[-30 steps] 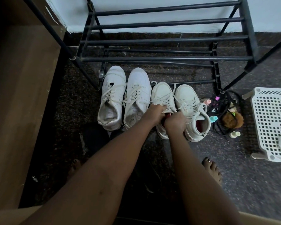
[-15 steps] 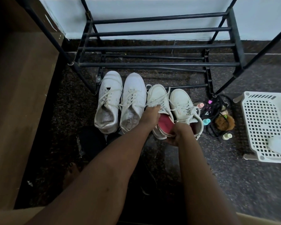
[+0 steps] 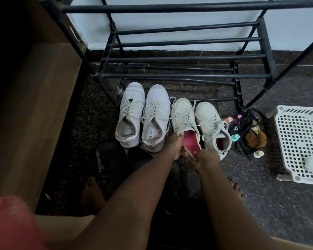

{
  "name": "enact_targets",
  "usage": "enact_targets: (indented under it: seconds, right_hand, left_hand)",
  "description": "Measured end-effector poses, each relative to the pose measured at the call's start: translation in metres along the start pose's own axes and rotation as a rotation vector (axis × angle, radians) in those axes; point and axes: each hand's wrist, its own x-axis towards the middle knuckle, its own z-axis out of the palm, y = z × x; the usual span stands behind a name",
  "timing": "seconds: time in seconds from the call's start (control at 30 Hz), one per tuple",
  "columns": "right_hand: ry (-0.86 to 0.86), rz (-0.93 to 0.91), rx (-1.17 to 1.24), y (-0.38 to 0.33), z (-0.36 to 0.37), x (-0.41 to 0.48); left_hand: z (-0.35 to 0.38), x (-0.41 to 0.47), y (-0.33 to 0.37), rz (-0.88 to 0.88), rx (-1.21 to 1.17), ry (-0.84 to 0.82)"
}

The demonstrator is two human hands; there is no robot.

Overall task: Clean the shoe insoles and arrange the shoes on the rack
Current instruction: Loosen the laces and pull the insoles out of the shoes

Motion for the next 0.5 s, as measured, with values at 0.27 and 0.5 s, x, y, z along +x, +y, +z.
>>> enact_targets:
  seconds: [0.27,0.5]
  right_hand:
    - [0.034,-0.148,0.045,0.013,-0.028,-0.024]
    - [0.061,-0.281,-0.018,0.073,-0.079,0.000]
  left_hand:
    - [-0.001,0.007,0.006,0.113,-0.123,0.019]
    - [-0.011,0.010,0.004,0.137,-0.170,0.045]
